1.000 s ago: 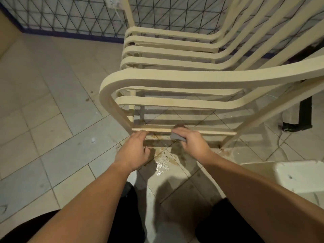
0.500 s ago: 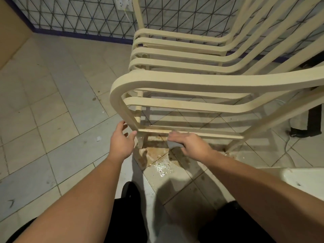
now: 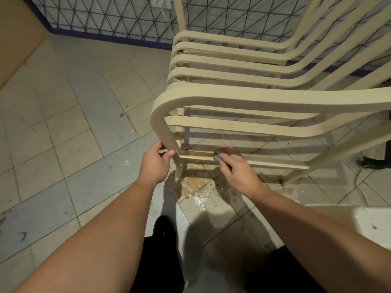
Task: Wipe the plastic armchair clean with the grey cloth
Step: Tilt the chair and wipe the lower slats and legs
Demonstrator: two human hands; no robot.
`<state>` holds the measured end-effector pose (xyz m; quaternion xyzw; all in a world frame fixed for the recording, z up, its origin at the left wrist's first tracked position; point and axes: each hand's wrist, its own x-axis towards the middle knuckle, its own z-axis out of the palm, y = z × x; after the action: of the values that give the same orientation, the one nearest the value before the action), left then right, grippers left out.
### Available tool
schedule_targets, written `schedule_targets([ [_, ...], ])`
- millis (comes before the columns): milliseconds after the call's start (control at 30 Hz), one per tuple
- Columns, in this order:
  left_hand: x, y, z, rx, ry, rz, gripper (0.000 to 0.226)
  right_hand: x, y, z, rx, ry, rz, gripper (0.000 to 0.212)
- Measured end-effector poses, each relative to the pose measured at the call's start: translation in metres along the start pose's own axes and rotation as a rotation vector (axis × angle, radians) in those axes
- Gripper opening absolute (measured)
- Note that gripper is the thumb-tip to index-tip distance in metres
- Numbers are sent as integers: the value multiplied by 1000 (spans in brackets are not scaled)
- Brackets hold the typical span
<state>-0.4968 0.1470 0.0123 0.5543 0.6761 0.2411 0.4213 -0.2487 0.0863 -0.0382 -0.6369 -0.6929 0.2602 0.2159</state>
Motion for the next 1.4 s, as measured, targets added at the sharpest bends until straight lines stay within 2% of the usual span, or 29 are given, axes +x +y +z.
schedule_targets([
  [67,0,0,-1,-2,-7,6,23,3,1,-2,0,1,-61,32],
  [133,0,-2,0,-5,-5,14,23,15,0,-12,59,13,82,39],
  [167,0,-2,1,-4,-1,16,23,23,-1,-15,93,71,148,44],
  [233,0,-3,2,1,8,12,22,35,-8,-12,126,160,183,46],
  [333,0,-2,4,3,23,1,24,26,-18,4,75,-12,108,33],
  [400,1,-2,4,-1,21,-8,26,12,-14,7,20,-57,46,29],
  [467,1,-3,4,-4,18,-6,27,1,-4,-2,-27,-125,-116,44],
  [533,1,-3,4,-2,22,-10,27,-2,7,-17,-58,-136,-159,49],
  [633,1,-3,6,12,33,-14,28,14,9,-30,-68,9,27,42],
  [700,0,-2,7,10,32,-17,28,26,-3,-20,-29,10,45,45],
  [800,-2,-1,9,-2,29,-25,26,22,-20,10,-2,-105,-10,39],
  [900,-3,-2,9,-10,35,-17,26,9,-18,15,-101,-187,-237,59],
  [933,-3,-2,9,-6,33,-16,26,5,-13,11,-125,-237,-334,62],
  [967,-3,-2,8,-1,30,-15,26,2,-10,4,-126,-254,-356,61],
  [1000,-3,-1,7,3,25,-15,25,1,-7,-1,-100,-212,-305,57],
  [1100,-3,-1,5,11,12,-20,23,14,-4,-12,-16,62,21,32],
  [1167,-4,-1,5,14,8,-14,22,30,-16,-4,-4,113,53,26],
  [1300,-4,-1,7,8,7,-5,23,35,-43,31,-4,-146,10,33],
  [1400,-3,-1,6,9,8,3,24,19,-29,30,-77,-199,-158,61],
])
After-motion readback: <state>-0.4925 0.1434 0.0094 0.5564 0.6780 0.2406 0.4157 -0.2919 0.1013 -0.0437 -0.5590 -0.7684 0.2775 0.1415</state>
